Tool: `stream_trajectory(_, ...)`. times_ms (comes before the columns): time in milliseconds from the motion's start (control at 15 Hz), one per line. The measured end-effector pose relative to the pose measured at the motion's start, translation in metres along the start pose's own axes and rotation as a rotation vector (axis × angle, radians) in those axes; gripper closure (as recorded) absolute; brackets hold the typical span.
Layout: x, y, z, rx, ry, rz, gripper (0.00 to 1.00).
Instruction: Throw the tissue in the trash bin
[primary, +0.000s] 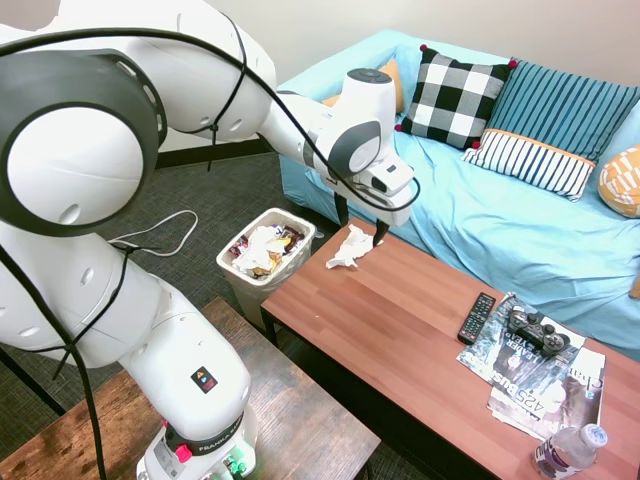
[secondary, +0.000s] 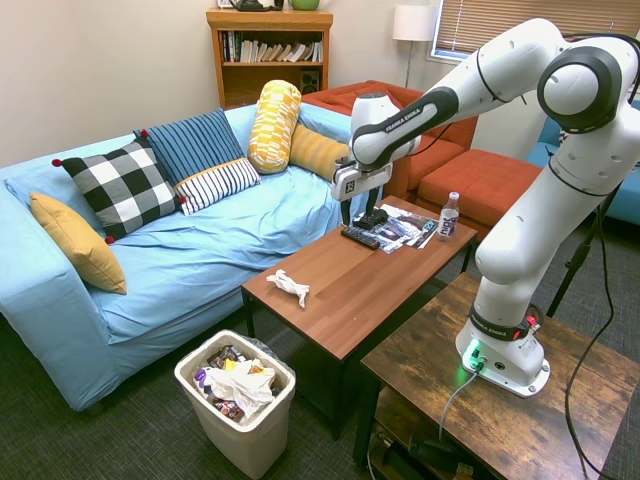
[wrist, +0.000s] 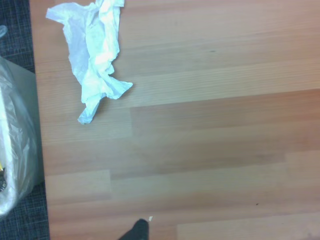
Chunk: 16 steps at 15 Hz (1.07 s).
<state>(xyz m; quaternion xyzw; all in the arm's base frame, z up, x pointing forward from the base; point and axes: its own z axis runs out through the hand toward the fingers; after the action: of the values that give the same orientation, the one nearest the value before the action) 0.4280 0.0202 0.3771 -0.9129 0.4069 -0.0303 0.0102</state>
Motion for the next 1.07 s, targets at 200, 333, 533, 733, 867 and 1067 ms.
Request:
stream_trajectory(200,0.002,-0.006,0.002,0.024,0.012,0.001,0.00)
stream_trajectory(333,0.000,-0.022,0.019,0.055,0.037,-0.023,0.00)
stream_trajectory(533,-0.009,-0.063,0.071,0.063,0.015,-0.068,0.00)
stream_trajectory(733,-0.001,-0.109,0.127,0.046,-0.003,-0.072,0.00)
stream_trajectory(867,0.007,-0.140,0.165,0.024,-0.014,-0.070,0.00)
stream_trajectory(1067,0.008,-0.183,0.224,-0.013,-0.018,-0.084,0.00)
